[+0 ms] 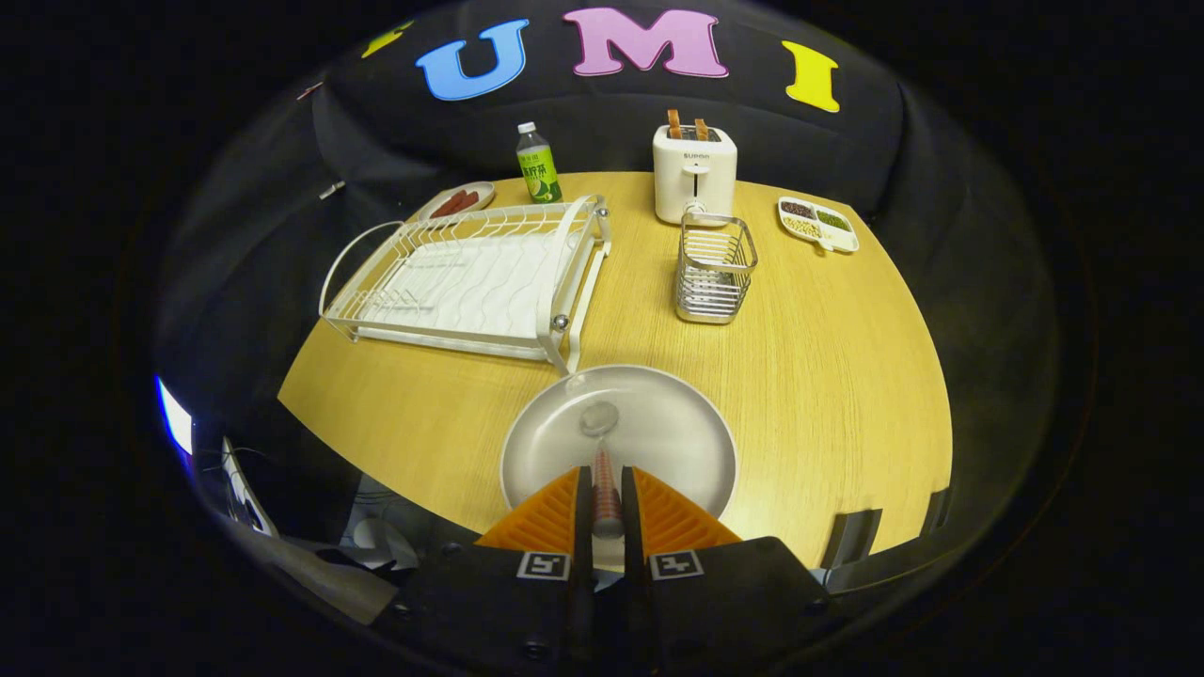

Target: Take the plate from the dish rack, then take the spoon from the basket and place it into the plate.

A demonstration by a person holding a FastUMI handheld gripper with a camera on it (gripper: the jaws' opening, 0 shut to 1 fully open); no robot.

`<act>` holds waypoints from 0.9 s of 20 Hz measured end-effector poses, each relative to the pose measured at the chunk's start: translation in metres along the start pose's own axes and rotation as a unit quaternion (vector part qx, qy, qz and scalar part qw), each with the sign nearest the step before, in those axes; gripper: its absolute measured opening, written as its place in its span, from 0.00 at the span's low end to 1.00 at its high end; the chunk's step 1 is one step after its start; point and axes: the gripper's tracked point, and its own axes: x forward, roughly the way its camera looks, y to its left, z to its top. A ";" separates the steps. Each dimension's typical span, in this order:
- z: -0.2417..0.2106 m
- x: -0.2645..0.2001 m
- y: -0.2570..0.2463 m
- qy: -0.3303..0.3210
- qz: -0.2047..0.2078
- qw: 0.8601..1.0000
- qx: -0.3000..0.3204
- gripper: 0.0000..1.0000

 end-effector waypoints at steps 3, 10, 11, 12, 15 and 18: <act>-0.007 0.007 -0.003 0.012 -0.008 1.000 0.000 0.18; -0.007 0.016 -0.006 0.018 -0.012 1.000 0.011 0.42; -0.006 0.015 -0.005 0.018 -0.012 1.000 0.012 0.54; -0.006 0.018 -0.004 0.017 -0.013 1.000 0.013 0.57; -0.005 0.019 -0.002 0.015 -0.013 1.000 0.012 0.78; 0.003 0.017 -0.004 0.003 -0.020 1.000 0.009 1.00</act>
